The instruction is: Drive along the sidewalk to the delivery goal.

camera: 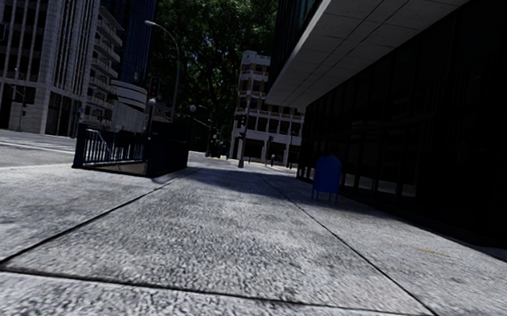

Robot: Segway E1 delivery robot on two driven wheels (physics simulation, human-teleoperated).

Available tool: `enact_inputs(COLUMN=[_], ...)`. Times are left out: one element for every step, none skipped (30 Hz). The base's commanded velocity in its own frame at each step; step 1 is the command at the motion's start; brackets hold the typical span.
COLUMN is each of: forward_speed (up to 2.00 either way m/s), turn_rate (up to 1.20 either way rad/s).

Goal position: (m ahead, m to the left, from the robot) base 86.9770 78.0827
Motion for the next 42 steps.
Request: enact_inputs(forward_speed=[2.0, 2.0, 2.0, 2.0, 2.0, 2.0, 2.0, 2.0, 2.0, 2.0, 2.0, 2.0, 2.0, 2.0, 2.0, 2.0, 2.0, 2.0, 2.0, 2.0, 2.0, 2.0, 2.0, 2.0, 2.0, 2.0, 2.0, 2.0, 2.0, 2.0, 2.0, 2.0, 2.0, 2.0, 2.0, 2.0, 2.0, 2.0, 2.0, 2.0, 2.0, 2.0], turn_rate=[0.0, 0.0, 0.0, 0.0, 0.0, 0.0, 0.0, 0.0, 0.0, 0.0, 0.0, 0.0, 0.0, 0.0, 0.0, 0.0, 0.0, 0.0, 0.0, 0.0, 0.0, 0.0, 0.0, 0.0, 0.0, 0.0, 0.0, 0.0, 0.0, 0.0, 0.0, 0.0, 0.0, 0.0, 0.0, 0.0, 0.0, 0.0, 0.0, 0.0, 0.0, 0.0])
